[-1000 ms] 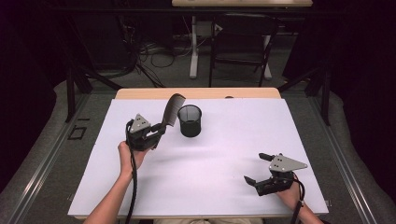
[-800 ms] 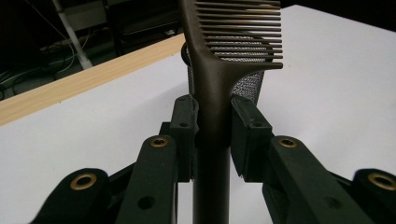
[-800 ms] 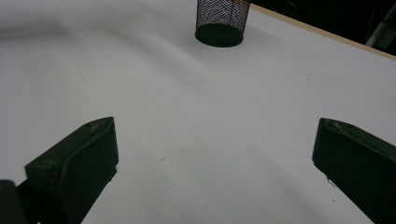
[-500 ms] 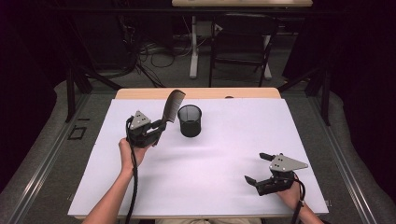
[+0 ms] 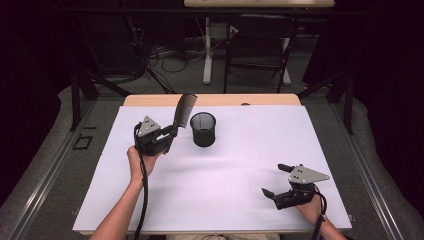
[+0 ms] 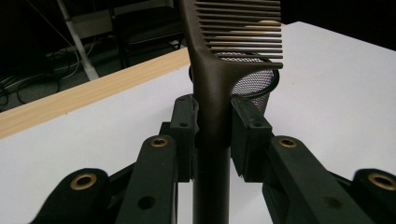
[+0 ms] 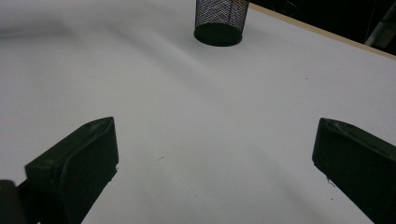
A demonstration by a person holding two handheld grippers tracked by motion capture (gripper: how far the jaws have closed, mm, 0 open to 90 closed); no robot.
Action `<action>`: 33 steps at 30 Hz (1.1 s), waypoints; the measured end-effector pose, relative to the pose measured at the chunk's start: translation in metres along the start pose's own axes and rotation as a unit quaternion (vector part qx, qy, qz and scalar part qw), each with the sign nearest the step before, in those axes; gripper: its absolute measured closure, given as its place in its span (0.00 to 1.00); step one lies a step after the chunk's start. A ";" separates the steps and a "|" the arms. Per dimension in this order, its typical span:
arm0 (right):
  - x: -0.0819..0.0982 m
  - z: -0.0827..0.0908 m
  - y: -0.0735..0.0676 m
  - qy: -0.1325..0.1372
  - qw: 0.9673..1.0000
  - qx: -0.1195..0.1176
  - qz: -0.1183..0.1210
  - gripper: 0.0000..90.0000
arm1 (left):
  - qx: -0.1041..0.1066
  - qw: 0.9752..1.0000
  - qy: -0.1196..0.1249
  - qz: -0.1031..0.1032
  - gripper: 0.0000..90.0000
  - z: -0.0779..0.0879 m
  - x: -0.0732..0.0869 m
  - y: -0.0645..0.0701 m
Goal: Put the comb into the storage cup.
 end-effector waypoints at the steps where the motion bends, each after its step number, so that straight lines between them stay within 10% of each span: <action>1: 0.000 0.000 0.000 0.000 1.000 0.000 0.000 0.00 | -0.001 1.000 0.001 0.000 0.81 0.000 -0.001 0.000; 33: 0.000 0.000 0.001 -0.001 1.000 0.002 -0.001 0.00 | -0.001 1.000 0.016 0.007 0.81 -0.007 -0.025 -0.002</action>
Point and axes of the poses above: each handheld gripper's, and its own axes: z roughly backward along the jaws, x roughly out of its underside, y roughly to its right, the point moved 8 cm from there along -z, roughly forward along the jaws, and after that the axes turned 1 degree about z, right-handed, at the moved point
